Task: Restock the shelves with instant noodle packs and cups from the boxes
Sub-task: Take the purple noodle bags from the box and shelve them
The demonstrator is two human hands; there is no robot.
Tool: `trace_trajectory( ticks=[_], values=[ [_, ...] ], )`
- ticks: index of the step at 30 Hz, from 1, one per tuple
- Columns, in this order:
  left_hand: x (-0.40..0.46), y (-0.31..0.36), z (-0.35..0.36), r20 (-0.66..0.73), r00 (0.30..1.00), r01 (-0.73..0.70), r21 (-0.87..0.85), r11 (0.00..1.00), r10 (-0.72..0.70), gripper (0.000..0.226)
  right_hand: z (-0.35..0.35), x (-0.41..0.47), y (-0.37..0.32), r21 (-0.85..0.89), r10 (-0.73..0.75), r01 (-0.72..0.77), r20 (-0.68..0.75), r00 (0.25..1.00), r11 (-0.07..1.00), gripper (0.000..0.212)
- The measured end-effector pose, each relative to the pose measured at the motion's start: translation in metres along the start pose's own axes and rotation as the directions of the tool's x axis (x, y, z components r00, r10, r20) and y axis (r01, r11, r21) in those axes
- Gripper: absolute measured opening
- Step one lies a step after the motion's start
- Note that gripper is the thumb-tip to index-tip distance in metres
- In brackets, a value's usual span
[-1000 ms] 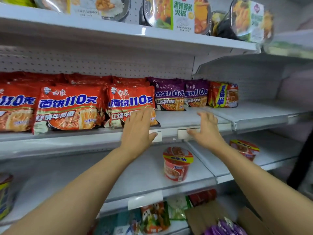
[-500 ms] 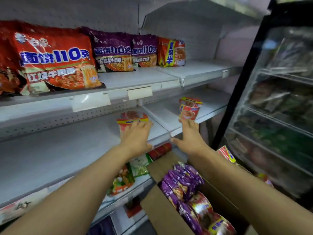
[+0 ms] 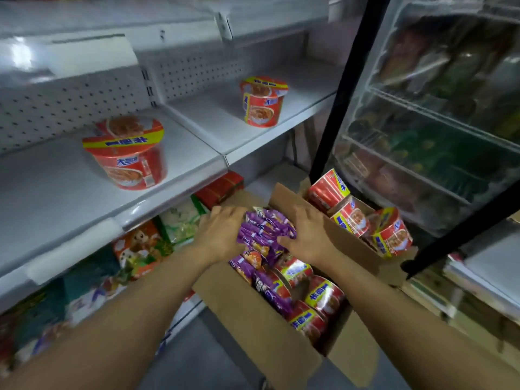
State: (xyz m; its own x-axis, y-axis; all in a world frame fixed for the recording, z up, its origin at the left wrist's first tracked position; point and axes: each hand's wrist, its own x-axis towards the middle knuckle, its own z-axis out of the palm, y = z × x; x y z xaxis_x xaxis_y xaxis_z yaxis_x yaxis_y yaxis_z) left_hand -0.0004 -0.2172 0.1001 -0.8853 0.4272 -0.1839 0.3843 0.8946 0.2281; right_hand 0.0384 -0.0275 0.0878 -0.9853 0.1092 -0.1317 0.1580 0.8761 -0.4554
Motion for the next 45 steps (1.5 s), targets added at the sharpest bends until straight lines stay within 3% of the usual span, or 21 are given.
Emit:
trace_trajectory(
  ticks=[12, 17, 29, 34, 37, 40, 45],
  values=[
    [0.07, 0.028, 0.138, 0.279, 0.96, -0.041, 0.09, 0.995, 0.014, 0.077, 0.096, 0.029, 0.125, 0.071, 0.182, -0.206, 0.259, 0.949, 0.976, 0.074],
    [0.085, 0.032, 0.193, 0.405, 0.911, -0.139, 0.125, 0.982, 0.077, 0.075, 0.131, 0.032, 0.159, 0.077, 0.189, -0.231, 0.362, 0.913, 0.97, 0.076],
    [0.12, 0.037, 0.287, 0.543, 0.813, -0.411, 0.281, 0.867, 0.21, 0.057, 0.184, 0.031, 0.208, 0.225, 0.221, -0.314, 0.359, 0.907, 0.922, 0.082],
    [0.137, 0.03, 0.301, 0.506, 0.812, -0.456, 0.238, 0.858, 0.291, 0.044, 0.186, 0.029, 0.219, 0.288, 0.297, -0.384, 0.302, 0.906, 0.877, 0.064],
    [0.146, 0.028, 0.294, 0.44, 0.848, -0.388, 0.133, 0.912, 0.297, 0.04, 0.184, 0.027, 0.222, 0.299, 0.38, -0.448, 0.26, 0.888, 0.842, 0.057],
    [0.149, 0.03, 0.276, 0.367, 0.902, -0.214, -0.08, 0.974, 0.228, 0.038, 0.179, 0.023, 0.22, 0.335, 0.464, -0.52, 0.236, 0.854, 0.785, 0.056],
    [0.15, 0.033, 0.248, 0.313, 0.947, 0.081, -0.462, 0.883, 0.077, 0.043, 0.156, 0.019, 0.207, 0.42, 0.524, -0.545, 0.177, 0.833, 0.725, 0.043]
  ],
)
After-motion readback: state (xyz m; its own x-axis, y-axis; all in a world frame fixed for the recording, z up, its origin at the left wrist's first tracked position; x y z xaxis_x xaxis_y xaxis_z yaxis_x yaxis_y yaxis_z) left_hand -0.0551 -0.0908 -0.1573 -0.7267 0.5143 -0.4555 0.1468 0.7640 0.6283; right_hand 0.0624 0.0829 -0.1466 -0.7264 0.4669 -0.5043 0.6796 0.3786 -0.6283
